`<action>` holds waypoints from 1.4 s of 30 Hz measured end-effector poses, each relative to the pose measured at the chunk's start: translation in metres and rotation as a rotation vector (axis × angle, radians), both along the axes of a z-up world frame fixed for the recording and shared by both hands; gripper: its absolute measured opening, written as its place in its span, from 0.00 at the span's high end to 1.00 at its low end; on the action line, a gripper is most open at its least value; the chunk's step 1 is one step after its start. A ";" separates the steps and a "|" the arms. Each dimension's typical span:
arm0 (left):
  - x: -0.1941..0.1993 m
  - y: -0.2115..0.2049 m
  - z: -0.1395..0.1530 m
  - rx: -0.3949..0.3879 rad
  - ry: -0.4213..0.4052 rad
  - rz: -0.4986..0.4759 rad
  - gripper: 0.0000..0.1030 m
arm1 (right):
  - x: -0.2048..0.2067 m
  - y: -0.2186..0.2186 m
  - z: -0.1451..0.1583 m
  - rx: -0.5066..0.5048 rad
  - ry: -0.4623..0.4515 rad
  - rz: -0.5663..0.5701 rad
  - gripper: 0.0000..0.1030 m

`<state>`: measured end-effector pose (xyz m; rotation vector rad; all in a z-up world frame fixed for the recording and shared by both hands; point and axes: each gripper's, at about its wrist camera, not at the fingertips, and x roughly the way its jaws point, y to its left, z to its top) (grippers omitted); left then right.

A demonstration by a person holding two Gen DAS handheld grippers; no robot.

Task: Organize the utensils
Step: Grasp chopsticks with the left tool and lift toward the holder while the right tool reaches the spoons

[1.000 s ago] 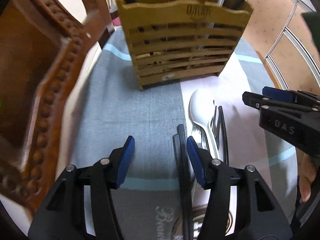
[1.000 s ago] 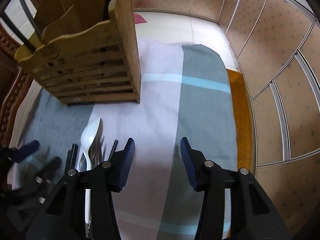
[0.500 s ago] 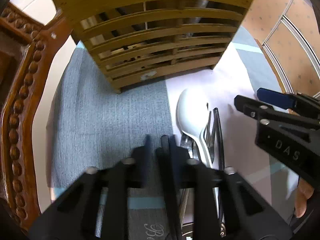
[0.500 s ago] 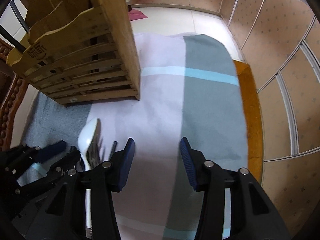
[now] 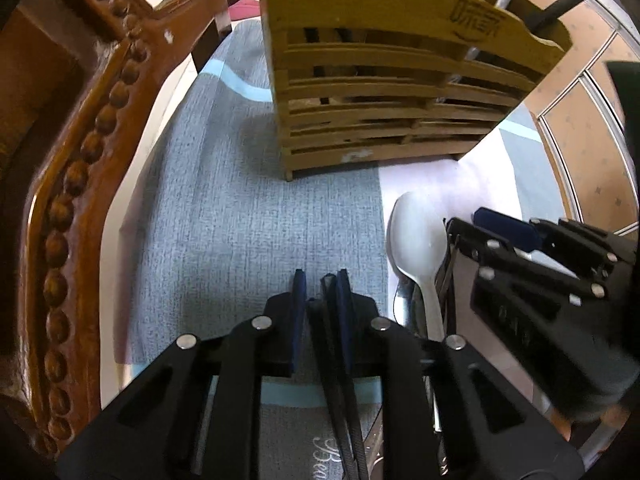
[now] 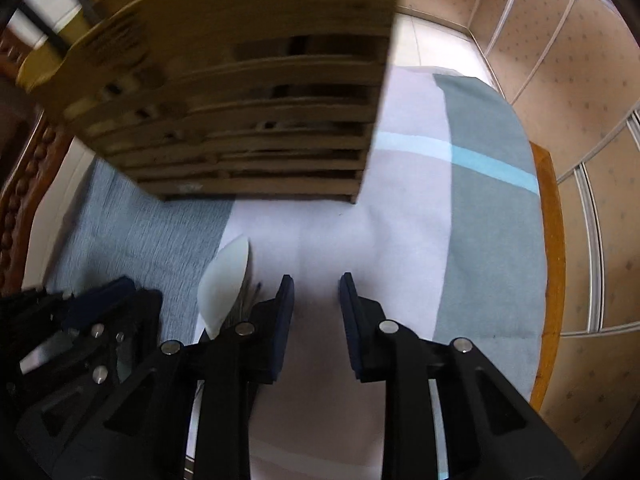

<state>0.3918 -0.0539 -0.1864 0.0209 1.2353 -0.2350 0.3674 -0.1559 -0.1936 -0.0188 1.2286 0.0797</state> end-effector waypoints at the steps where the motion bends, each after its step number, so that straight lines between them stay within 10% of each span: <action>1: 0.001 -0.001 -0.001 0.002 0.003 0.001 0.79 | 0.000 0.001 0.001 0.006 0.004 0.002 0.74; 15: 0.003 0.015 -0.013 -0.037 0.019 0.108 0.91 | 0.008 -0.020 0.011 0.165 0.024 -0.019 0.74; 31: -0.014 0.044 -0.023 -0.030 0.035 0.135 0.86 | -0.013 -0.018 0.007 -0.096 -0.002 0.052 0.92; 42: -0.002 0.023 -0.027 -0.070 0.042 0.058 0.86 | -0.023 -0.042 0.005 -0.067 0.005 0.033 0.92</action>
